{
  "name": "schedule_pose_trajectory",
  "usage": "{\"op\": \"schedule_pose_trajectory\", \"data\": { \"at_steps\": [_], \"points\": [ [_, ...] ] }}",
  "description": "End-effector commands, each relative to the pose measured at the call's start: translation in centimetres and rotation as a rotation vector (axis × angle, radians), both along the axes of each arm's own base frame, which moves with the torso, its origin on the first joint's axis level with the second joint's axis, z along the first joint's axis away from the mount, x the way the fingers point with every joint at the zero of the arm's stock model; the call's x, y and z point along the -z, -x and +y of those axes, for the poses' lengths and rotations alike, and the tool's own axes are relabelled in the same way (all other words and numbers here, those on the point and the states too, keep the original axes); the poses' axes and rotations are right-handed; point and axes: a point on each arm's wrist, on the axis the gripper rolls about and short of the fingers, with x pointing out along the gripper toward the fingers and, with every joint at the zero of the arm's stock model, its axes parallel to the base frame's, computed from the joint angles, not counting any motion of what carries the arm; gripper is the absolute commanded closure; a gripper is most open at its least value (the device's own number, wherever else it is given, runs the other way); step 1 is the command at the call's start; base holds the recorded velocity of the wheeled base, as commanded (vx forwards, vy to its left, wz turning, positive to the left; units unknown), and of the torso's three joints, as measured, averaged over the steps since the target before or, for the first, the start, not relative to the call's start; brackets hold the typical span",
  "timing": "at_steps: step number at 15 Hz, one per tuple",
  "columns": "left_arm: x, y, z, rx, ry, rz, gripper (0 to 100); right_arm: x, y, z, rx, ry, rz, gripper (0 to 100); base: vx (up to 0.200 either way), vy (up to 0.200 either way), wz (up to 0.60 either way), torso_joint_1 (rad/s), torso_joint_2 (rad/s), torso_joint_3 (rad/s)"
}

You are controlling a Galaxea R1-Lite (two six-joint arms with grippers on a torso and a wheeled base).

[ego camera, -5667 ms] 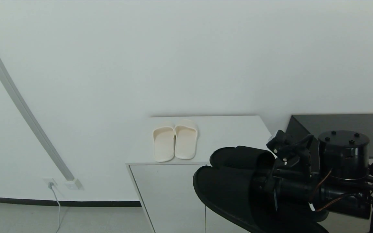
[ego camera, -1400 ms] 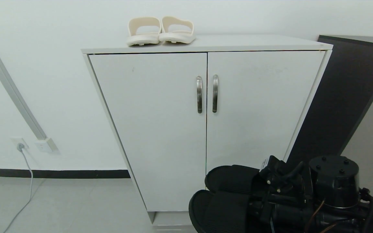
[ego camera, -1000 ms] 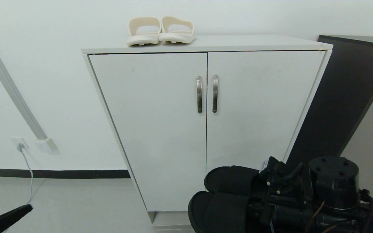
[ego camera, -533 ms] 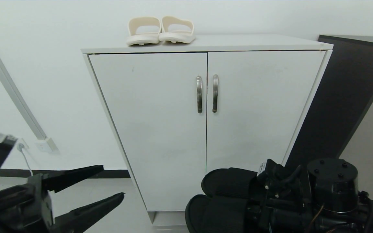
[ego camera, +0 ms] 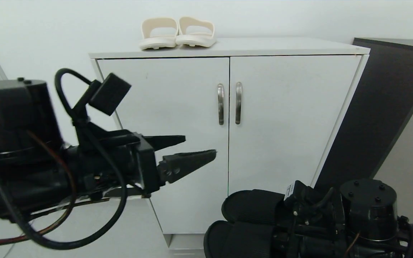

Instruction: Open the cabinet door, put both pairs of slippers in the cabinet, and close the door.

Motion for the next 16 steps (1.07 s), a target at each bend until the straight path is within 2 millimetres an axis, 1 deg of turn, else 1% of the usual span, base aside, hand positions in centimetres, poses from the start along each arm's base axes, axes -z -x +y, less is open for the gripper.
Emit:
{"op": "schedule_pose_trajectory", "data": {
  "at_steps": [1, 2, 4, 8, 10, 12, 14, 16],
  "points": [
    [-0.1, -1.9, -3.4, 0.052, 0.019, 0.037, 0, 0.0, 0.0, 0.0, 0.001, -0.002, -0.002, 100, 0.000, 0.000, 0.00, 0.000, 0.00, 0.000],
    [-0.9, -1.9, -4.6, 0.090, 0.064, 0.059, 0, -0.1, 0.0, 0.0, 0.000, -0.006, -0.001, 100, 0.000, 0.000, 0.00, 0.000, 0.00, 0.000],
    [-1.7, -2.7, -5.7, 0.119, 0.092, 0.057, 0, 0.0, -0.1, 0.1, -0.001, -0.005, 0.000, 100, 0.000, 0.000, 0.00, 0.000, 0.00, 0.000],
    [-2.7, -5.2, -7.8, 0.151, 0.154, 0.092, 0, 0.0, -0.1, 0.1, 0.001, -0.003, 0.003, 100, 0.000, 0.000, 0.00, 0.000, 0.00, 0.000],
    [-2.7, -6.5, -8.7, 0.141, 0.159, 0.089, 0, 0.2, -0.3, 0.2, 0.004, 0.003, 0.008, 100, 0.000, 0.000, 0.00, 0.000, 0.00, 0.000],
    [-2.7, -7.5, -8.5, 0.115, 0.161, 0.086, 0, 0.3, -0.3, 0.2, 0.004, 0.005, 0.011, 100, 0.000, 0.000, 0.00, 0.000, 0.00, 0.000],
    [-2.6, -8.1, -7.7, 0.085, 0.159, 0.088, 0, 0.4, -0.4, 0.1, 0.009, 0.007, 0.013, 100, 0.000, 0.000, 0.00, 0.000, 0.00, 0.000],
    [-2.3, -8.7, -7.6, 0.057, 0.157, 0.090, 0, 0.5, -0.5, 0.2, 0.010, 0.010, 0.016, 100, 0.000, 0.000, 0.00, 0.000, 0.00, 0.000]
  ]
}}
